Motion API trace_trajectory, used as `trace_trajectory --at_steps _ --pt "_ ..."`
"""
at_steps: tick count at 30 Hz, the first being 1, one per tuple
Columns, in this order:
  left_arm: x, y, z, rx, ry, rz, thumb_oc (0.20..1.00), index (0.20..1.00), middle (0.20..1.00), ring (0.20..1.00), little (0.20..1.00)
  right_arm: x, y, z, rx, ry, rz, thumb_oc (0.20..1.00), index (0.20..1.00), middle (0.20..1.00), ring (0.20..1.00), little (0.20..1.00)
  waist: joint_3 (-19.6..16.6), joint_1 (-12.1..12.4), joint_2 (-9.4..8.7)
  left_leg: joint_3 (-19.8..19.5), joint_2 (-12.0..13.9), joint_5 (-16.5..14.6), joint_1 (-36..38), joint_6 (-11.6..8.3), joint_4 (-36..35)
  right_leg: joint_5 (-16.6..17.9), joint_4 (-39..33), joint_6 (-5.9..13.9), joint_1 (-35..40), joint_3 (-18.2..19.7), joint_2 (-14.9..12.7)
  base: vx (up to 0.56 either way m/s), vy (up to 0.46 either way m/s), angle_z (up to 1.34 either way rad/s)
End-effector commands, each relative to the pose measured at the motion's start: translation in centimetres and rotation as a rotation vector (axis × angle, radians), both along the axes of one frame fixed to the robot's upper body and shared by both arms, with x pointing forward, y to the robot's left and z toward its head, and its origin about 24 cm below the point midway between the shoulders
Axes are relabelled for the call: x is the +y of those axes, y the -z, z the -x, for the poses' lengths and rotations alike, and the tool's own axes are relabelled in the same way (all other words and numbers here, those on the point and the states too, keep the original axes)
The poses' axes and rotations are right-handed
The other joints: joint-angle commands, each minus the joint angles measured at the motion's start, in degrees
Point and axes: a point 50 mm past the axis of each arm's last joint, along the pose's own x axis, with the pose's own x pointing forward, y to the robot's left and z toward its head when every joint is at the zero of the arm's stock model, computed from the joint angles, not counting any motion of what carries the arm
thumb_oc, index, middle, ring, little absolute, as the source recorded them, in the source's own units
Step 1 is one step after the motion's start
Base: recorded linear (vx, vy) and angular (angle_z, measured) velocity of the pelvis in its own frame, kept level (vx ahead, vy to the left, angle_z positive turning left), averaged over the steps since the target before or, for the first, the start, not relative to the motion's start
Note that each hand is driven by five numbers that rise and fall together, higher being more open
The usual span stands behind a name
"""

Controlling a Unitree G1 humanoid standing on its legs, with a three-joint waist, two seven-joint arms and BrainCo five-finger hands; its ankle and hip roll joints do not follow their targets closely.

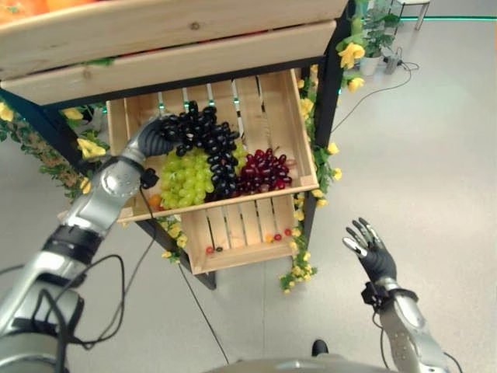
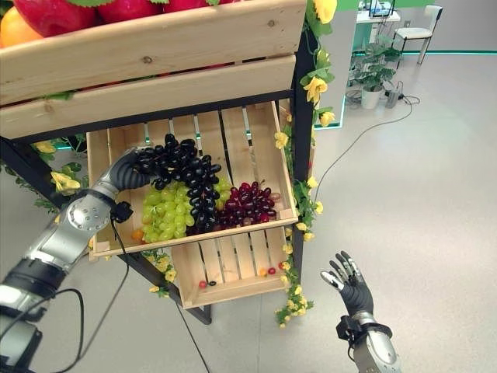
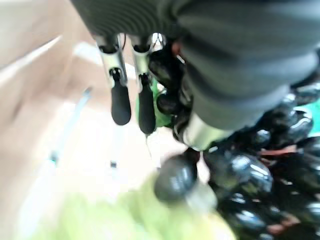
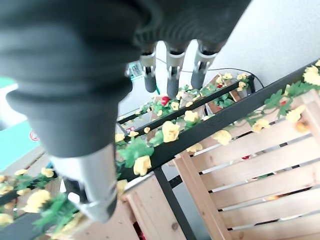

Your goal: Pick up the fruits from the basket on one side to the basket on the other side

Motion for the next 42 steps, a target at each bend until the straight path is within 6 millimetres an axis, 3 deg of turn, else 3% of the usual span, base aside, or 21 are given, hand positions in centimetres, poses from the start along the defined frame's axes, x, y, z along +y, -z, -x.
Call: trace_trajectory --at_steps 1,12,13,14,23,31,37,41,42 --pt "1.2 -4.7 -0.4 -0.149 -0.079 -0.358 0.200 0.200 0.200 0.200 0.200 0.3 -3.9 -1.5 -0.219 -0.052 0.017 1.000 1.000 1.000 1.000 1.000 0.5 -1.2 -1.36 0.2 0.9 -1.3 0.7 -2.14 0.7 -5.7 0.6 6.40 3.7 -0.7 -2.6 0.00 0.000 0.00" --pt "1.5 -4.6 -0.5 -0.155 -0.086 -0.420 0.200 0.200 0.200 0.200 0.200 0.3 -4.0 -1.1 -0.222 -0.083 0.028 1.000 1.000 1.000 1.000 1.000 0.6 -1.1 -1.39 0.8 1.0 -1.3 0.8 -2.24 0.5 -5.6 0.6 6.64 3.3 -0.8 -2.6 0.00 -0.002 -0.05" --pt "1.5 -4.6 -0.6 -0.170 -0.087 -0.410 0.338 0.338 0.338 0.338 0.338 0.4 -4.0 -1.0 -0.221 -0.089 0.025 1.000 1.000 1.000 1.000 1.000 0.5 -1.1 -1.44 0.8 1.0 -1.3 0.8 -2.26 0.5 -5.6 0.6 6.62 3.3 -0.9 -2.6 0.00 0.000 0.00" --pt "1.4 -4.4 -0.6 -0.172 -0.084 -0.412 1.000 1.000 1.000 1.000 1.000 0.4 -3.9 -1.0 -0.218 -0.089 0.028 1.000 1.000 1.000 1.000 1.000 0.5 -1.1 -1.51 0.7 1.0 -1.3 0.8 -2.28 0.5 -5.7 0.6 6.60 3.4 -0.9 -2.6 0.00 0.000 0.00" --pt "0.2 -4.3 -0.1 -0.221 -0.044 -0.419 1.000 1.000 1.000 1.000 1.000 0.3 -3.8 -0.9 -0.203 -0.081 0.042 1.000 1.000 1.000 1.000 1.000 0.3 -0.4 -2.17 0.3 1.2 -1.6 0.9 -2.22 0.5 -6.0 0.6 6.41 3.9 -1.5 -2.5 0.00 0.000 0.00" --pt "0.5 -5.0 1.2 -0.275 -0.035 -0.350 1.000 1.000 1.000 1.000 1.000 0.2 -3.8 -0.9 -0.199 -0.072 0.054 1.000 1.000 1.000 1.000 1.000 0.1 0.5 -2.65 -0.1 1.2 -1.9 1.1 -2.17 0.6 -6.3 0.6 6.18 4.4 -1.7 -2.5 0.00 0.000 0.00" --pt "2.2 -5.3 3.7 -0.342 -0.040 -0.180 1.000 1.000 1.000 1.000 1.000 0.0 -3.6 -0.7 -0.188 -0.046 0.048 1.000 1.000 1.000 1.000 1.000 -0.1 1.6 -3.15 -0.3 1.4 -1.9 1.4 -2.31 0.7 -6.4 0.6 5.75 4.7 -1.8 -2.4 -0.01 -0.010 0.06" --pt "4.0 -4.0 6.9 -0.314 -0.029 0.009 1.000 1.000 1.000 1.000 1.000 -0.4 -3.5 -0.5 -0.171 -0.026 0.060 1.000 1.000 1.000 1.000 1.000 -0.2 2.2 -3.23 -0.3 1.6 -2.0 1.7 -2.40 0.8 -6.6 0.6 5.31 5.0 -1.7 -2.2 0.00 0.000 0.00" --pt "3.8 -3.1 8.1 -0.253 0.043 0.168 1.000 1.000 1.000 1.000 1.000 -0.7 -3.5 -0.4 -0.172 0.002 0.060 1.000 1.000 1.000 1.000 1.000 -0.2 3.0 -3.51 -0.5 1.8 -1.9 1.8 -2.43 1.0 -6.7 0.6 4.96 5.1 -1.7 -1.9 0.00 0.000 0.00"
